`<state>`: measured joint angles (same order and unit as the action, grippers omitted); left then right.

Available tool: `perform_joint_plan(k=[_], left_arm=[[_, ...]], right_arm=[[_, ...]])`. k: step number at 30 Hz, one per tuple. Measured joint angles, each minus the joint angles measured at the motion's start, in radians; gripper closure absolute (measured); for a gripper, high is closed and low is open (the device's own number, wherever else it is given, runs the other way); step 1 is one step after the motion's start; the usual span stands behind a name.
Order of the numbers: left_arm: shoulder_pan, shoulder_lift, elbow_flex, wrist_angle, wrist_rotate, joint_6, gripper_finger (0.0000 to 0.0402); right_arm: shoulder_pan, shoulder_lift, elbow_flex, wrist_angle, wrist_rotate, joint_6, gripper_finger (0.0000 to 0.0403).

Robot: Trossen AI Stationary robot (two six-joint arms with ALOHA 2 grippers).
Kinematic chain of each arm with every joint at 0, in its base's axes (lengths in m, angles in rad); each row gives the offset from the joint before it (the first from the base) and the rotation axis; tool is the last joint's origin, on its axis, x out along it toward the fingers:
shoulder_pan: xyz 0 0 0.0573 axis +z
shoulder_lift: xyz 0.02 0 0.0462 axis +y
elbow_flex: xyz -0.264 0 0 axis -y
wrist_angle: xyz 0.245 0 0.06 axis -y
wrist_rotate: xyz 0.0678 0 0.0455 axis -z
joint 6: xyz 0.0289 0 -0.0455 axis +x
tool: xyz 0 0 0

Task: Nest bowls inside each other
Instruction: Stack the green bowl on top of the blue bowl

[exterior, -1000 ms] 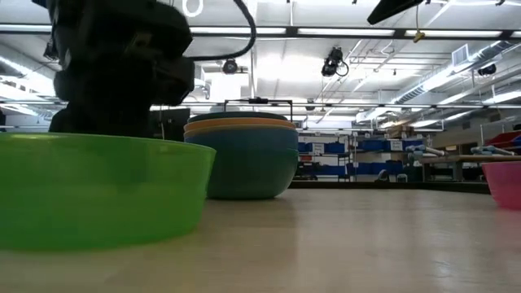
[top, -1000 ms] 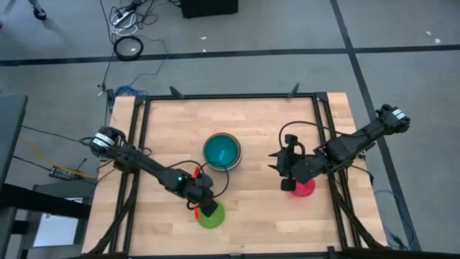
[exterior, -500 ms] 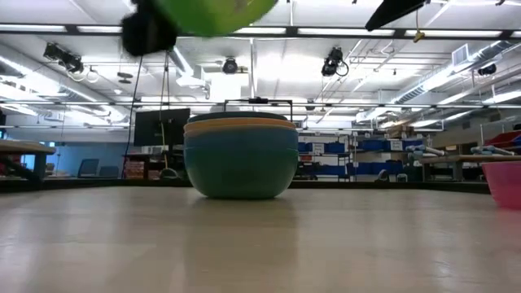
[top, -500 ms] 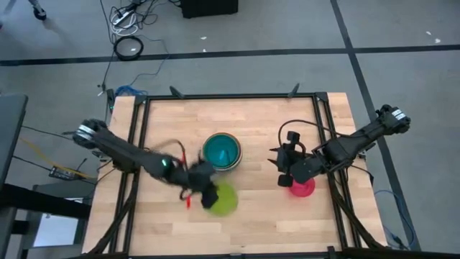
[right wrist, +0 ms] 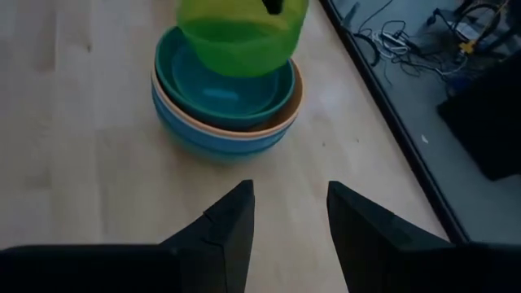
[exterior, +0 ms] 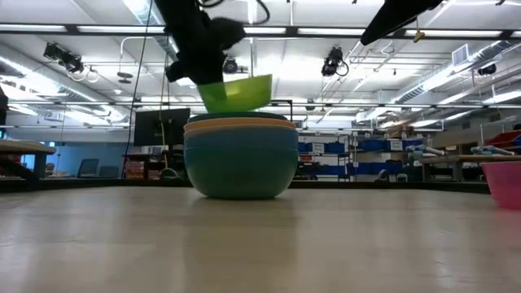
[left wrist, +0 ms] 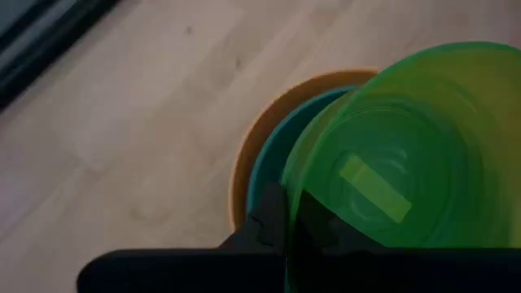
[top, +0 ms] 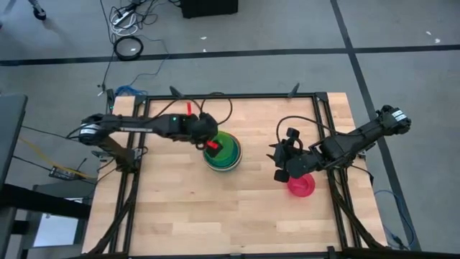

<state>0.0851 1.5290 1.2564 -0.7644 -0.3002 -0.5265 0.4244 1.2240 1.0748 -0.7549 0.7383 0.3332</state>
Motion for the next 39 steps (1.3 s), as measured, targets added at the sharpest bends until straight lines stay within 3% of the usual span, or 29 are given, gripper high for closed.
perform_joint_plan(k=[5,13,18,27,39], left_arm=[[0.000,0.037,0.000,0.001,0.051,0.013,0.0392],[0.002,0.037,0.000,-0.017,0.103,-0.023,0.0294],[0.002,0.035,0.000,-0.017,0.142,-0.024,0.0257],[-0.003,0.031,0.029,-0.008,0.196,0.023,0.0250],[-0.006,0.030,0.053,-0.161,0.201,0.016,0.0249]], right_arm=[[0.001,0.000,0.000,-0.006,0.000,0.024,0.0259],[0.001,0.000,0.000,-0.012,-0.012,0.058,0.0259],[0.005,0.000,0.000,-0.096,-0.049,0.143,0.0259],[0.041,0.000,0.000,-0.385,-0.079,0.444,0.0259],[0.075,0.000,0.000,-0.398,-0.050,0.599,0.0259]])
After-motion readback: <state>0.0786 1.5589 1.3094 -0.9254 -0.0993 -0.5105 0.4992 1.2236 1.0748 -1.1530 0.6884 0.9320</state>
